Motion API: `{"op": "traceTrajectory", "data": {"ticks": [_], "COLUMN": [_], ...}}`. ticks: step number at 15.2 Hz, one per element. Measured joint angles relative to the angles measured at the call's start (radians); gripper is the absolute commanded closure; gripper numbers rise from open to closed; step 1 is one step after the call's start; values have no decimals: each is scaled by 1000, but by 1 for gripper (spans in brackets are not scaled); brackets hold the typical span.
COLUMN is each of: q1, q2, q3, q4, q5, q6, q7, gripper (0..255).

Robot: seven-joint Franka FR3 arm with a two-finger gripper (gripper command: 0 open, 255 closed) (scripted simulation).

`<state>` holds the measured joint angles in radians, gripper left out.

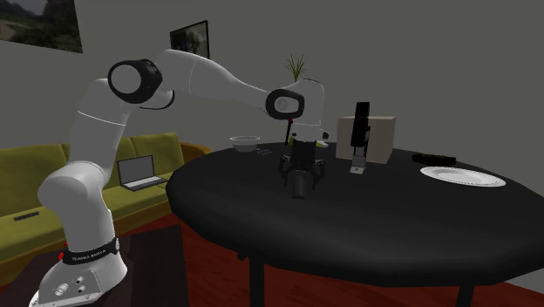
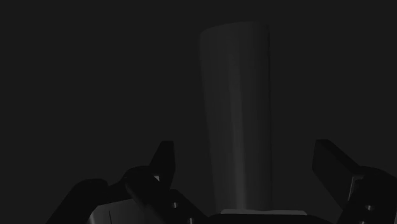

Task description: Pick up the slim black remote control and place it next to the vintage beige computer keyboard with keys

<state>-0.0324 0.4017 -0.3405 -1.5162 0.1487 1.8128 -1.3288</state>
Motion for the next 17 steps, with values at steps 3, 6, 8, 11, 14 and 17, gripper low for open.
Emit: {"op": "traceTrajectory", "data": {"ticks": [3, 6, 8, 11, 14, 17], "q1": [0, -1, -1, 0, -1, -3], "q2": [-1, -1, -1, -1, -7, -13], "q3": [-1, 0, -1, -1, -2, -3], "q4": [2, 3, 3, 7, 33, 59], "q5": [0, 0, 0, -1, -3, -6], "q6": [2, 0, -1, -6, -38, -71], "q7": [0, 0, 0, 0, 3, 4], "gripper": [255, 255, 255, 255, 255, 255]}}
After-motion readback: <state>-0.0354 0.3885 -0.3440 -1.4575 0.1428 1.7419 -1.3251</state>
